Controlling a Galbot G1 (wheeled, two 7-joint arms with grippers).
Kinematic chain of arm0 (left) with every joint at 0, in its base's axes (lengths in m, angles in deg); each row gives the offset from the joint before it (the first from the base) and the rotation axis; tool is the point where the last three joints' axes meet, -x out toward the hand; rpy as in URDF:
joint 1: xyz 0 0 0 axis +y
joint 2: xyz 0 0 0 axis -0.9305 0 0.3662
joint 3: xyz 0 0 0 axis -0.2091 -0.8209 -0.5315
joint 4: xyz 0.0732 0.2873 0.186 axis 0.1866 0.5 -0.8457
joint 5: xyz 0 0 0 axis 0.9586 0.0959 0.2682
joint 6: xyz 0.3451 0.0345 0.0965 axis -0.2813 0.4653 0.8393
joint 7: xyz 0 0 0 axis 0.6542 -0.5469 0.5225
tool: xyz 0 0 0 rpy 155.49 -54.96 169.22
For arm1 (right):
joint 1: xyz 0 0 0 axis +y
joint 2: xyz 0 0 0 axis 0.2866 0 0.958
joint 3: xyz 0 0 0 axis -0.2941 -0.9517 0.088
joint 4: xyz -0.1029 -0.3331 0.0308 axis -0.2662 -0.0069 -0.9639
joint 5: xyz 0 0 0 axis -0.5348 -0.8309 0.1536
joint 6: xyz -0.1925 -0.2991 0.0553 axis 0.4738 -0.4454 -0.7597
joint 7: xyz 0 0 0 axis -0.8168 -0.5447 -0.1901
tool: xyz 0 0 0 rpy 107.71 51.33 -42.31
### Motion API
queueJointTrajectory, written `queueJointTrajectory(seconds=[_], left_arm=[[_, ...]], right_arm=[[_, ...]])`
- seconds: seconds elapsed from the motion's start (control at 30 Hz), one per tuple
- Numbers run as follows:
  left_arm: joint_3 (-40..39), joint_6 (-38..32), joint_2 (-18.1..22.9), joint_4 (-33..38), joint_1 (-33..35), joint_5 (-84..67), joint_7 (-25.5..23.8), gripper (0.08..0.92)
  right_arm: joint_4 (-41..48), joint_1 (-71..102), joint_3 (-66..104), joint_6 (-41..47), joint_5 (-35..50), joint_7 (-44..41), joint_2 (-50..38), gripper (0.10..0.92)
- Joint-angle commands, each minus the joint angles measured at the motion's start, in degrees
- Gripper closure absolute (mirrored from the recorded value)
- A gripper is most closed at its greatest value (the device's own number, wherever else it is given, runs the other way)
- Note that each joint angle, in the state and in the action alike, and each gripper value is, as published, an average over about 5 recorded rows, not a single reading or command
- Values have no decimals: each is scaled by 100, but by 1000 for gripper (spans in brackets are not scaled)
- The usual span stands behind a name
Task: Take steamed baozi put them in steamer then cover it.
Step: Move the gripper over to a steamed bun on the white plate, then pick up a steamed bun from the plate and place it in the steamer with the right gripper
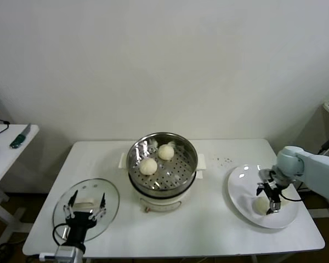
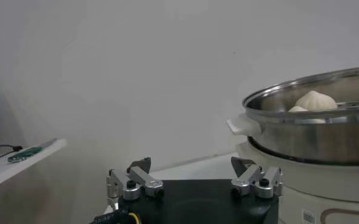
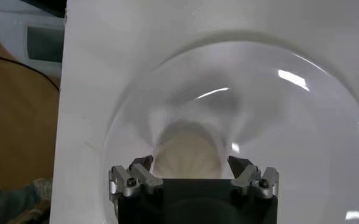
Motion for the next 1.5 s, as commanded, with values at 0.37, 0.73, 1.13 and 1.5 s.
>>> queueJointTrajectory(seconds=[0.37, 0.73, 1.13, 1.5], left_arm=[[-3, 10, -5, 6, -12, 5, -1, 177], [-27, 22, -13, 22, -8, 18, -5, 177], [-95, 15, 5, 22, -30, 76, -12, 177], [-124, 52, -21, 47, -24, 118, -36, 177]], right_arm=[[137, 197, 210, -89, -184, -101, -39, 291], [193, -199, 122, -307, -169, -215, 83, 338], [114, -3124, -1206, -2136, 61, -767, 1517, 338], [-183, -4119, -1239, -3388, 162, -925, 2841, 337]])
